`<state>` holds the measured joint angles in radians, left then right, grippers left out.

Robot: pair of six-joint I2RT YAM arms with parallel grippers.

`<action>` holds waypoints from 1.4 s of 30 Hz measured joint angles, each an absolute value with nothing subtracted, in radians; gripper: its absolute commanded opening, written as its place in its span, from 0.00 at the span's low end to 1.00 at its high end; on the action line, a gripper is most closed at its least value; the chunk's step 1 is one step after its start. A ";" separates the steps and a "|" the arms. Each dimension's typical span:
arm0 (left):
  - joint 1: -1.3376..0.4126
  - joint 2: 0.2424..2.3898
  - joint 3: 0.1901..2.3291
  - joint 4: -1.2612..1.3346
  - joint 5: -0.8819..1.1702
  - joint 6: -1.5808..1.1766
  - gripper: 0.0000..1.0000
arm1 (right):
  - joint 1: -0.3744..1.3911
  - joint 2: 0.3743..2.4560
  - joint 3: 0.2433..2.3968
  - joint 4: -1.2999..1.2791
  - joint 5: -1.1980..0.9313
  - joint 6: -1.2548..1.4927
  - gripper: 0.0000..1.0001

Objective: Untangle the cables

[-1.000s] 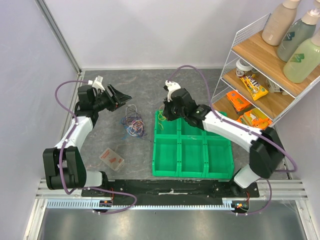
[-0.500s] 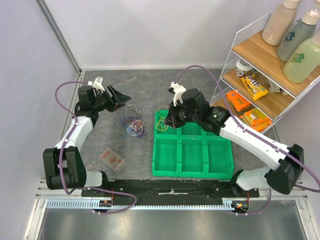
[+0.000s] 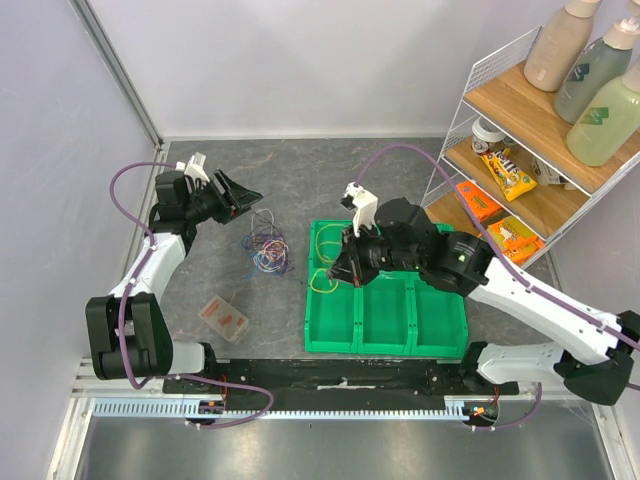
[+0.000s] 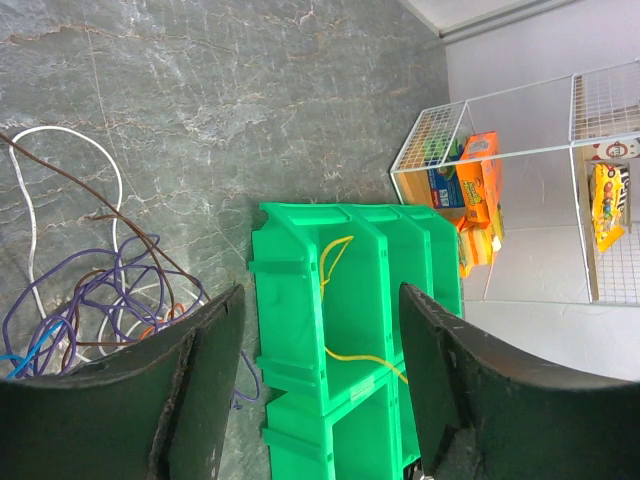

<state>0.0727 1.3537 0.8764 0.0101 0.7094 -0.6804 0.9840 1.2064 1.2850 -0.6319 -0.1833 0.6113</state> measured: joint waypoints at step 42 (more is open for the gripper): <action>0.073 1.254 0.803 -0.113 0.585 -0.703 0.64 | 0.673 1.798 1.378 -0.277 -0.110 0.368 0.00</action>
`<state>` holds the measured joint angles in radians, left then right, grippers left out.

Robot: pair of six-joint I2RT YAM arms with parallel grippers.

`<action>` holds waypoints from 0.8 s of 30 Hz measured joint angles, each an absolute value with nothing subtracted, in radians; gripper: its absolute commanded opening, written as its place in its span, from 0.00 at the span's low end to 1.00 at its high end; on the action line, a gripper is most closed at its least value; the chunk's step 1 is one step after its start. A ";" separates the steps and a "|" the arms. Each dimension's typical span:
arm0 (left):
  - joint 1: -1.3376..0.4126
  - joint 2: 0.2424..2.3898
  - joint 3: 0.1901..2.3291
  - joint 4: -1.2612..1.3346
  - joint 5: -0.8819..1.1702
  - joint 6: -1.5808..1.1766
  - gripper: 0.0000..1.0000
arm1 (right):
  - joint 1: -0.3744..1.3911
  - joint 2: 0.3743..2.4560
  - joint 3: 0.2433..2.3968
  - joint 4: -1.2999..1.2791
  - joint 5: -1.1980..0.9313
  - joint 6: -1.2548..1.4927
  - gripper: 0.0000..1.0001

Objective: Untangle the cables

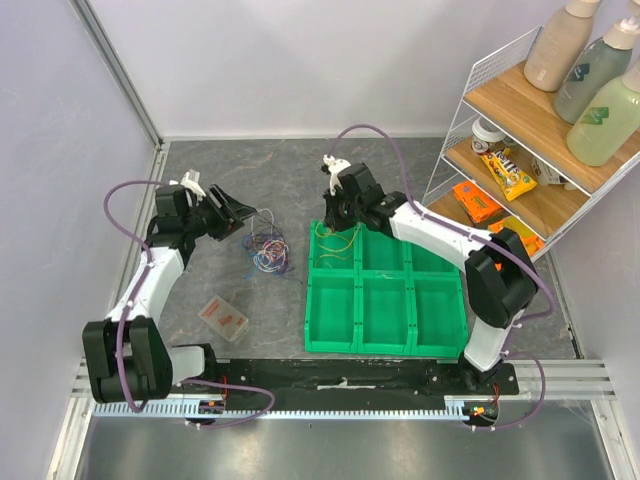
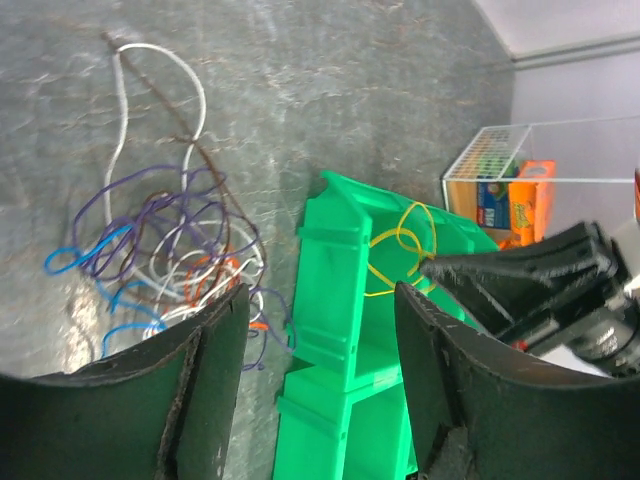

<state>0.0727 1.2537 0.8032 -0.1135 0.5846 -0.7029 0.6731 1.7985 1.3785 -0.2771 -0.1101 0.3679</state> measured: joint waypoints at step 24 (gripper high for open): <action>-0.063 1.301 0.833 -0.437 0.171 -0.675 0.57 | 0.874 1.855 1.454 -0.554 0.318 0.336 0.82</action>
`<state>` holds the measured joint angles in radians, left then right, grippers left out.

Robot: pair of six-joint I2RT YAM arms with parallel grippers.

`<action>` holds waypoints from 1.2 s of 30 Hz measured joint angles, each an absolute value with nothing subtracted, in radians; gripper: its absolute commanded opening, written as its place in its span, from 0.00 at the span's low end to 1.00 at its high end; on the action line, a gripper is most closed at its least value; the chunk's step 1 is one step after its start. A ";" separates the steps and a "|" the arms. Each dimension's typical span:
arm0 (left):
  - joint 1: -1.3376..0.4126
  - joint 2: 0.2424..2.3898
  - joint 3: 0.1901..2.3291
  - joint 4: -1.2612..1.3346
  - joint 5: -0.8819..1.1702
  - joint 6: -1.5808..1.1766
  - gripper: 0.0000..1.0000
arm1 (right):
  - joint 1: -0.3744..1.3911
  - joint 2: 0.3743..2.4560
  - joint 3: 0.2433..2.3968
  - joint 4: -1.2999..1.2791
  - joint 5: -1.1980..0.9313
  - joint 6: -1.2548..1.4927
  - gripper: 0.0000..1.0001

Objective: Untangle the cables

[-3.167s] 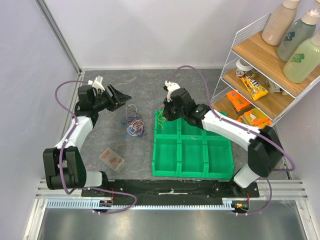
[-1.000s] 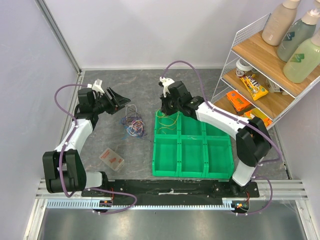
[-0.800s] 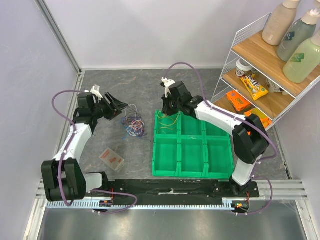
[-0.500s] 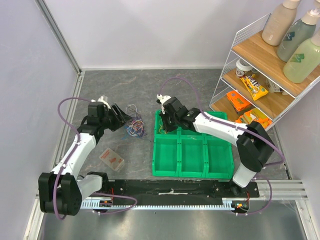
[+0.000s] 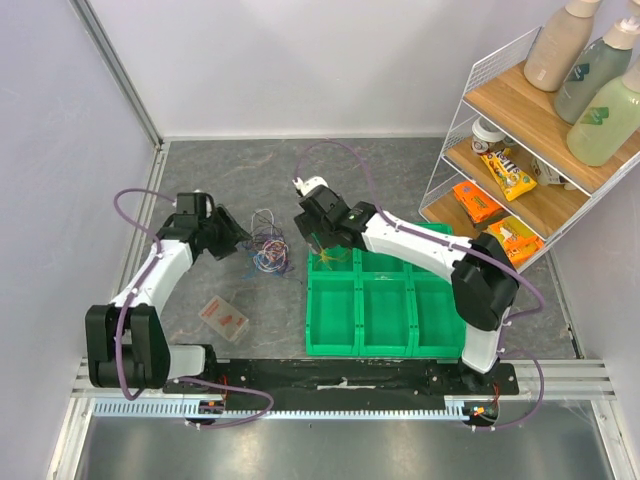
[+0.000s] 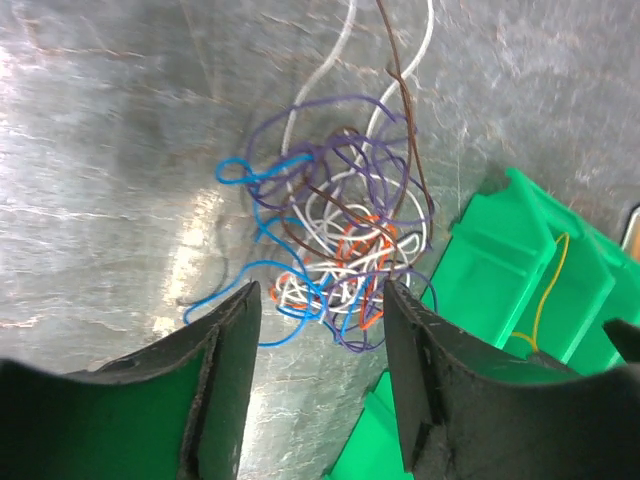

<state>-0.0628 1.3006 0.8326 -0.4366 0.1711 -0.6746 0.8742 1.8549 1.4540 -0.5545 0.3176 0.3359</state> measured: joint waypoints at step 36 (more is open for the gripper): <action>-0.216 1.281 0.666 -0.365 -0.024 -0.659 0.45 | 0.930 2.096 1.487 -0.081 -0.030 0.463 0.55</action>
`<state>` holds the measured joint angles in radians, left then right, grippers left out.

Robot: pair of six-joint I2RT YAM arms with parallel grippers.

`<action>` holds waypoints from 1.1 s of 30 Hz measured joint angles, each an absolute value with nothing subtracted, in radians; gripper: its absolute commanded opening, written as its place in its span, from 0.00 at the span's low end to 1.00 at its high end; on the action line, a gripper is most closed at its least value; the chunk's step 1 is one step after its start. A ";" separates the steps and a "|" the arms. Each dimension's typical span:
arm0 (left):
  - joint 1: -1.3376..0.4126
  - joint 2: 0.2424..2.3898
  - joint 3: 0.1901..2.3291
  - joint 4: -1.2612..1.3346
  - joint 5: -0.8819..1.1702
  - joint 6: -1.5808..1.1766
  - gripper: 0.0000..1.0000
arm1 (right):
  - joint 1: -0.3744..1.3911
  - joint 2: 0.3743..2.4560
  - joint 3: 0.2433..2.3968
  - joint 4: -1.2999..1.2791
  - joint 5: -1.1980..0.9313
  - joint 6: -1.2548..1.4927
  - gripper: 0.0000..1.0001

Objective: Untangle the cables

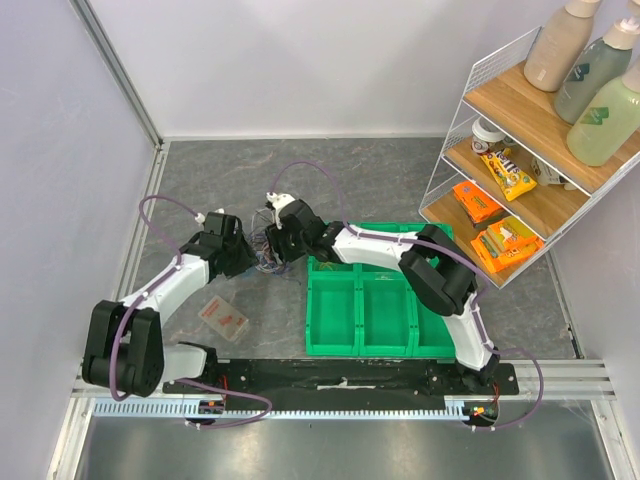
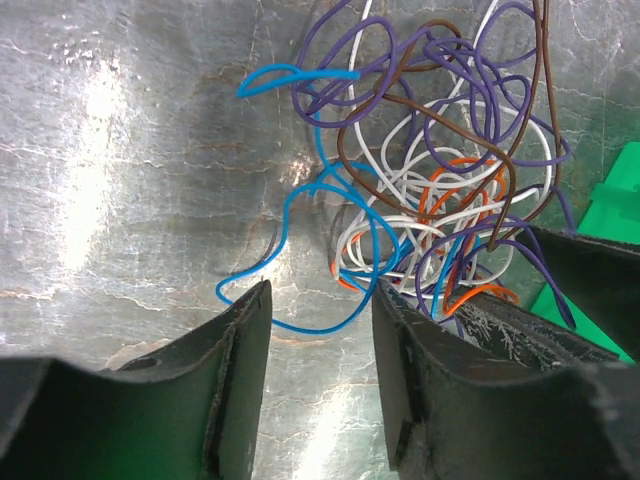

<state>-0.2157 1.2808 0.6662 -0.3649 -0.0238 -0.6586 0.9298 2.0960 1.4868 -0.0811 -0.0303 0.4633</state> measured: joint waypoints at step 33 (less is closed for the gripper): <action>-0.216 0.775 1.353 -0.561 -0.123 -0.529 0.01 | 0.869 2.455 1.932 -0.092 0.139 0.537 0.04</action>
<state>-0.2165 0.7746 1.3533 -0.5610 -0.1226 -0.5293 0.8688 2.4546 1.9320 -0.0921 0.1390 0.5365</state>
